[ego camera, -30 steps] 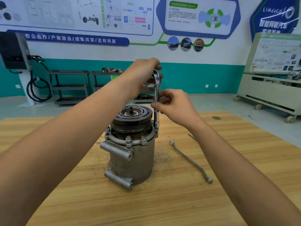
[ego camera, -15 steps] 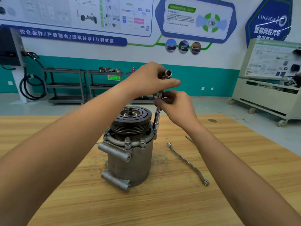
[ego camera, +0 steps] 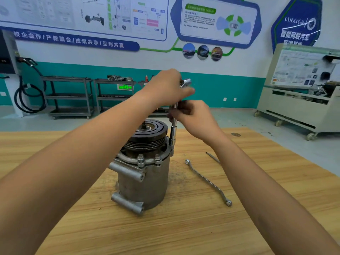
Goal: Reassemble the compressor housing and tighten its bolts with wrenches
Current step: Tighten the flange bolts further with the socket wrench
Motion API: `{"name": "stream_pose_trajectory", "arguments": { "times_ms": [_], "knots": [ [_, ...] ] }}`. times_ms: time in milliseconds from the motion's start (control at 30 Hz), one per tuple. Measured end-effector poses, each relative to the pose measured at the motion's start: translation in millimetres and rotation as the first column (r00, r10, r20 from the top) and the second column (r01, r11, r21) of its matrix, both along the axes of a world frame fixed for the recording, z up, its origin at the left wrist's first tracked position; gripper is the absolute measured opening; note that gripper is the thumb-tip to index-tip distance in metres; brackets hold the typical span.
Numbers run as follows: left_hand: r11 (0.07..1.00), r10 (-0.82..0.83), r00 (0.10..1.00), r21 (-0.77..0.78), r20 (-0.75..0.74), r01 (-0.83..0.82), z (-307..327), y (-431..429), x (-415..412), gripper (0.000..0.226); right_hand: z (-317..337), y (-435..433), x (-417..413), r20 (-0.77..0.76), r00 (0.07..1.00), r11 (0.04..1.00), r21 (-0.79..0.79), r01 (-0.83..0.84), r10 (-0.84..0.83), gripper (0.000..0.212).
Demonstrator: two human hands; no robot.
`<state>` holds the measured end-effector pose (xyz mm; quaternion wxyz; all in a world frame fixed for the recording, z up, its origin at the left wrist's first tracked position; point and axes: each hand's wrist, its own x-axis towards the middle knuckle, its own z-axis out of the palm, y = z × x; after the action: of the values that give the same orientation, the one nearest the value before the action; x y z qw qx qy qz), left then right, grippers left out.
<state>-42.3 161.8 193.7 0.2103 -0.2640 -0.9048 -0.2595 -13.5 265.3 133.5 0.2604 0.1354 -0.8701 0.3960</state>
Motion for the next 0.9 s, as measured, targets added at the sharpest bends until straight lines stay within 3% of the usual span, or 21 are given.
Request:
{"name": "stream_pose_trajectory", "arguments": {
  "times_ms": [67, 133, 200, 267, 333, 433, 567, 733, 800, 833, 900],
  "knots": [
    [0.974, 0.021, 0.982, -0.218, -0.187, -0.063, 5.1, 7.2, 5.7, 0.027, -1.9, -2.5, -1.3, -0.131, 0.981, 0.985, 0.072, 0.154, -0.144, 0.024],
    [0.977, -0.070, 0.991, -0.208, -0.113, 0.045, 8.1, 6.4, 6.6, 0.017, -3.5, 1.1, -1.0, -0.168, 0.967, 0.977, 0.056, 0.205, -0.193, 0.035],
    [0.984, -0.178, 0.977, 0.029, 0.114, 0.175, 7.8, 0.5, 5.2, 0.014, -3.6, 6.2, 0.3, -0.065, 0.993, 0.995, -0.001, 0.098, -0.098, 0.029],
    [0.943, -0.253, 0.933, 0.283, 0.257, 0.178, 2.2, -3.2, 3.3, 0.010, -4.1, 7.9, 2.4, 0.080, 0.995, 0.994, -0.092, -0.053, 0.060, 0.015],
    [0.931, -0.235, 0.934, 0.338, 0.269, 0.136, -4.8, -0.8, 0.5, 0.020, -5.0, 8.5, 2.0, 0.091, 0.991, 0.988, -0.125, -0.086, 0.098, 0.015],
    [0.915, -0.205, 0.952, 0.390, 0.228, 0.103, -6.5, 4.4, 5.1, 0.038, -5.9, 6.3, 0.4, -0.007, 0.999, 0.996, -0.075, 0.047, -0.048, 0.013],
    [0.885, -0.186, 0.972, 0.455, 0.145, 0.101, -3.8, 1.9, 3.6, 0.029, -6.0, 2.3, -1.4, -0.081, 0.987, 0.991, -0.016, 0.135, -0.136, 0.011],
    [0.666, -0.446, 0.795, 0.746, 0.412, -0.013, -7.3, -3.6, -0.3, 0.030, -7.4, 1.7, 2.5, 0.124, 0.983, 0.989, -0.076, -0.128, 0.137, 0.014],
    [0.625, -0.477, 0.771, 0.779, 0.422, -0.040, -7.5, -1.6, -2.5, 0.028, -9.4, 0.8, 2.5, 0.143, 0.975, 0.984, -0.074, -0.163, 0.172, 0.018],
    [0.669, -0.425, 0.813, 0.743, 0.399, -0.014, -6.9, 0.6, -2.8, 0.025, -10.2, 0.8, 2.0, 0.128, 0.978, 0.984, -0.092, -0.152, 0.163, 0.017],
    [0.878, -0.203, 0.945, 0.476, 0.257, 0.059, -5.3, 4.9, -0.7, 0.023, -10.6, 0.4, 1.0, 0.091, 0.988, 0.986, -0.117, -0.114, 0.125, 0.011]
  ]
}}
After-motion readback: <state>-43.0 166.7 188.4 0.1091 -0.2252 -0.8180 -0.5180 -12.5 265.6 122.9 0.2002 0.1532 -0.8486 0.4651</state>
